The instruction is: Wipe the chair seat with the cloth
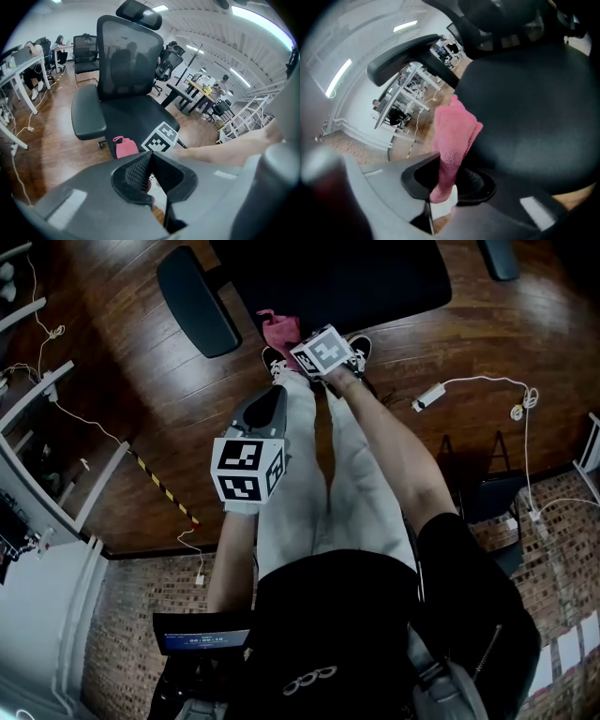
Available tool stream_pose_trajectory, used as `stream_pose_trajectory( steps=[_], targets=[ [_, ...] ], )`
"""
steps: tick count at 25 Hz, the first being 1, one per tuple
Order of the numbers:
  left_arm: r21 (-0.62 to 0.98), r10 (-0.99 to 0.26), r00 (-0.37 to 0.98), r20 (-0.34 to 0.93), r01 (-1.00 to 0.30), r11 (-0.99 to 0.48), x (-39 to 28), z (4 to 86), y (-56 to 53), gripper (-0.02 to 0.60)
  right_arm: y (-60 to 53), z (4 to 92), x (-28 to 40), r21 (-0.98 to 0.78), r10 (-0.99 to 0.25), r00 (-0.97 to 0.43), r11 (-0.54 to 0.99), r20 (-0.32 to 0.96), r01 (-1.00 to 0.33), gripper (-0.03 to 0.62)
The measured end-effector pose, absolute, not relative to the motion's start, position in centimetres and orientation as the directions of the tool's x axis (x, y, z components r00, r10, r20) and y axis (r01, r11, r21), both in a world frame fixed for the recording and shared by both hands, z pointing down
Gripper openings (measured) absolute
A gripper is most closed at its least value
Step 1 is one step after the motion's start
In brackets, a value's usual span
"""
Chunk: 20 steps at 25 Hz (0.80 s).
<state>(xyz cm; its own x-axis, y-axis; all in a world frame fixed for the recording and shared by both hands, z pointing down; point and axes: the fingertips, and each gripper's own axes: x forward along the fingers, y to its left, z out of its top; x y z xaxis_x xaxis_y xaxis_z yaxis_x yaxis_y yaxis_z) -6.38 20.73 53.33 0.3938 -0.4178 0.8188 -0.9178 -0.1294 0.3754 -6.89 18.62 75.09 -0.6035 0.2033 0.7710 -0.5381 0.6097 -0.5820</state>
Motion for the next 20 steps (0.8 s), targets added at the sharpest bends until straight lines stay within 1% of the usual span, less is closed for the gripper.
stream_pose_trajectory(
  steps=[9,20],
  targets=[
    [0.396,-0.389,0.436,0.812,-0.900,-0.183,-1.2,53.5,19.4,-0.006,12.5,76.6,5.3,-0.519,0.062,-0.565,0.487,0.823,-0.702,0.075],
    [0.378,-0.372,0.440,0.817,-0.897,-0.229,1.9,53.6,17.7,-0.006,4.2,76.2,19.4,-0.394,-0.115,-0.472,0.400,0.874,-0.828,0.075]
  ],
)
